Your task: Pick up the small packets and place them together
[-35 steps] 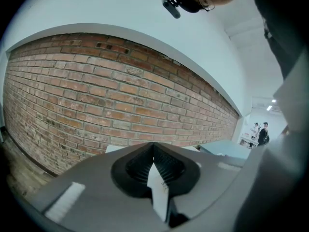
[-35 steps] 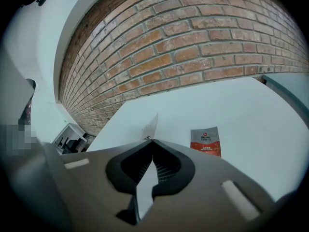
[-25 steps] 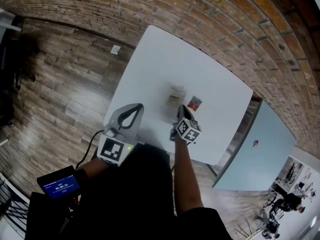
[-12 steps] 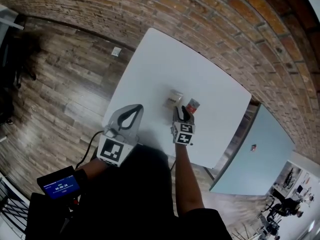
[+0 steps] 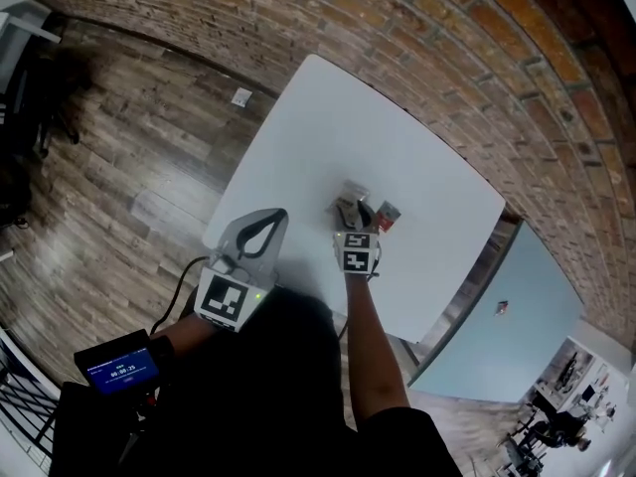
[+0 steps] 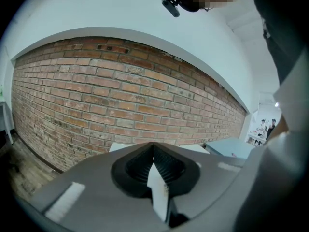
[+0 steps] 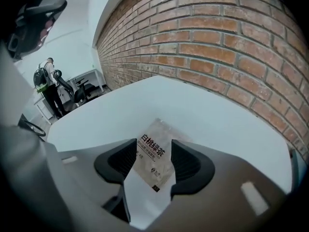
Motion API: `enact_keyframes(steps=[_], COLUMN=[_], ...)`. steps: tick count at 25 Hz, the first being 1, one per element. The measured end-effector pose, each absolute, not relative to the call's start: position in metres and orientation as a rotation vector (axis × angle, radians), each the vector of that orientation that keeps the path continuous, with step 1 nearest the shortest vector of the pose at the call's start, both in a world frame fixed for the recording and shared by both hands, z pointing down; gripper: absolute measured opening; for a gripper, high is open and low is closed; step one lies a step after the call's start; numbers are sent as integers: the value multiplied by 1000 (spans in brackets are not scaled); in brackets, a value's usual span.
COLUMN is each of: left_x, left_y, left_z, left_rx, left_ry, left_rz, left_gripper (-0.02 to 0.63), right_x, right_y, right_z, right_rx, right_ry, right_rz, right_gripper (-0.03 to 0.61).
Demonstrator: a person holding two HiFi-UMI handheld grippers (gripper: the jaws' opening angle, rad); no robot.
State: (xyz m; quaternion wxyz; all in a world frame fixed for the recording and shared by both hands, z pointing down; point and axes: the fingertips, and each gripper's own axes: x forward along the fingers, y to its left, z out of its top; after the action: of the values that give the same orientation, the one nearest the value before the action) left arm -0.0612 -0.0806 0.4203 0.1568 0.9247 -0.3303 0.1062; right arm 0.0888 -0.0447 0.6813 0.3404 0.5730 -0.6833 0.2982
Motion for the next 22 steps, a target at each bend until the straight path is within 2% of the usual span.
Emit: enact_keyframes(steps=[22], left_x=[-47], left_y=[-72], left_z=[426], left_rx=[2606], left_ry=[-989], left_rz=[293], left_gripper=[0], right_x=[116], right_y=[-52], right_z=[689], right_rx=[1499], right_ry=[-1761], right_rz=[767], right_gripper=[224])
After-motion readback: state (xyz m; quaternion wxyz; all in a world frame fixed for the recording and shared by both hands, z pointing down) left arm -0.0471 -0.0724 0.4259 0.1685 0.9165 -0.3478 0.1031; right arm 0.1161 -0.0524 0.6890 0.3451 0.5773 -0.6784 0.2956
